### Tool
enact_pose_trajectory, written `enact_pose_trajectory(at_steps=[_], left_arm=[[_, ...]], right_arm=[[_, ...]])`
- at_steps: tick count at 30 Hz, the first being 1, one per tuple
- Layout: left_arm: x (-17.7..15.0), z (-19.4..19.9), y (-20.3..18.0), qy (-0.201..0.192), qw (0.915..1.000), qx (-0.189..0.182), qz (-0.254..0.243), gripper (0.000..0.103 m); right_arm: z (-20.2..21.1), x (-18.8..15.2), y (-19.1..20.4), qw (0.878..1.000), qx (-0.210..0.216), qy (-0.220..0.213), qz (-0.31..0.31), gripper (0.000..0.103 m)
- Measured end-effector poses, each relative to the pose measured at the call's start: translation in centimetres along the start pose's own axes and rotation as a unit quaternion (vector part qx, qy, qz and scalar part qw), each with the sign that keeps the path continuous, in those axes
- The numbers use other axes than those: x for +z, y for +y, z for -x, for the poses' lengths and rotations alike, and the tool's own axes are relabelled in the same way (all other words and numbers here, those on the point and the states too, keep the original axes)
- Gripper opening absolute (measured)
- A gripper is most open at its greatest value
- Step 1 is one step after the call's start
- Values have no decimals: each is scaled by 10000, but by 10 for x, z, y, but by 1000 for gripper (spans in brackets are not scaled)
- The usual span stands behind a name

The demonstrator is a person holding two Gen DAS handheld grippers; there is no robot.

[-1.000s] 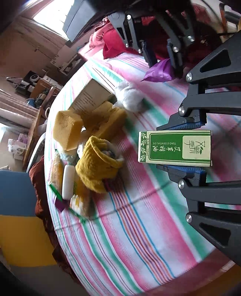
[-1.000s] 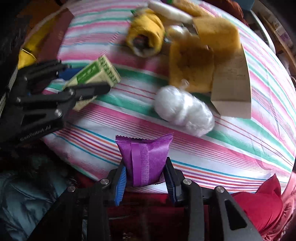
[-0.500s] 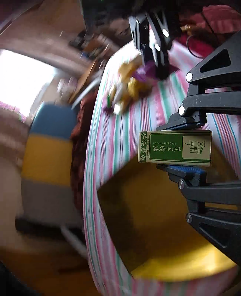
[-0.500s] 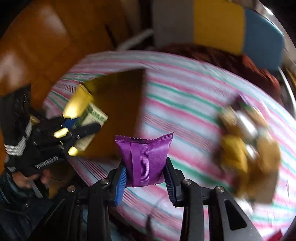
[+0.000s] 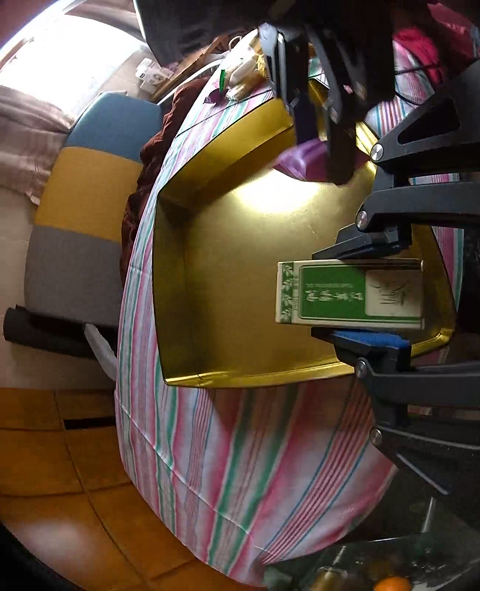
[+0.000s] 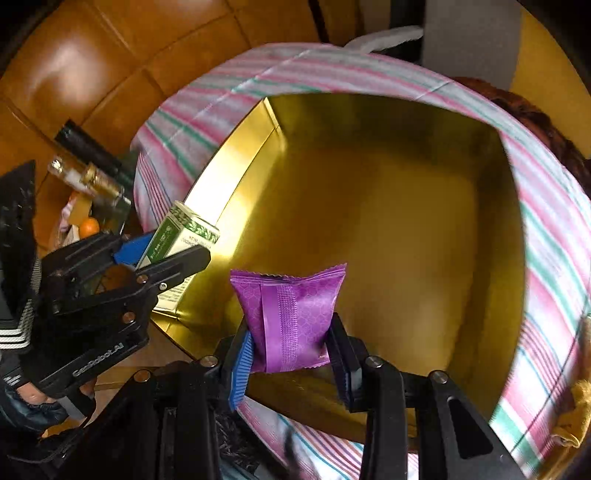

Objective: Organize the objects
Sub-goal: 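Lower the tea box and purple packet into the gold tray and open both grippers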

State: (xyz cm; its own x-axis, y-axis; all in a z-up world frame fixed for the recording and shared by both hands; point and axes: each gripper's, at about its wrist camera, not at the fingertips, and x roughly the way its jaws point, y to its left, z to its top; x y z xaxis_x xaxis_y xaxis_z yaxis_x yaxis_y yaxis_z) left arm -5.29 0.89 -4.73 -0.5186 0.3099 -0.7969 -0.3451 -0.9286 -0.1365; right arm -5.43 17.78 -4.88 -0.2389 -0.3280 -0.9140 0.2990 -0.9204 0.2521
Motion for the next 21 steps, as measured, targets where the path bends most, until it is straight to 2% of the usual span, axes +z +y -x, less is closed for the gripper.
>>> enact_pose_trajectory(at_steps=[7,9,11,15,18,21], left_arm=[[-2,8,9,-59,9999,54,148,42],[-2,10,11,-88,9997,79,191,46],[-2,15,14,-162,9995,113,255,52],[1,29,18,-421,9980,244,396,59],[6,40,18,-656,9964,355,406,67],[12,49,12,-874,9949,400,308,72]], right_arm=[[-18,4,10,9999,122,90,-32,41],[-17,2,11,9998,182,83,-50,48],[-16,0,12,9995,284,95,-42,51],[-16,1,13,9993,350,15,-151,51],[-8,1,12,9989,347,-184,-255,51],[11,-2,11,9975,29,-595,-383,51]])
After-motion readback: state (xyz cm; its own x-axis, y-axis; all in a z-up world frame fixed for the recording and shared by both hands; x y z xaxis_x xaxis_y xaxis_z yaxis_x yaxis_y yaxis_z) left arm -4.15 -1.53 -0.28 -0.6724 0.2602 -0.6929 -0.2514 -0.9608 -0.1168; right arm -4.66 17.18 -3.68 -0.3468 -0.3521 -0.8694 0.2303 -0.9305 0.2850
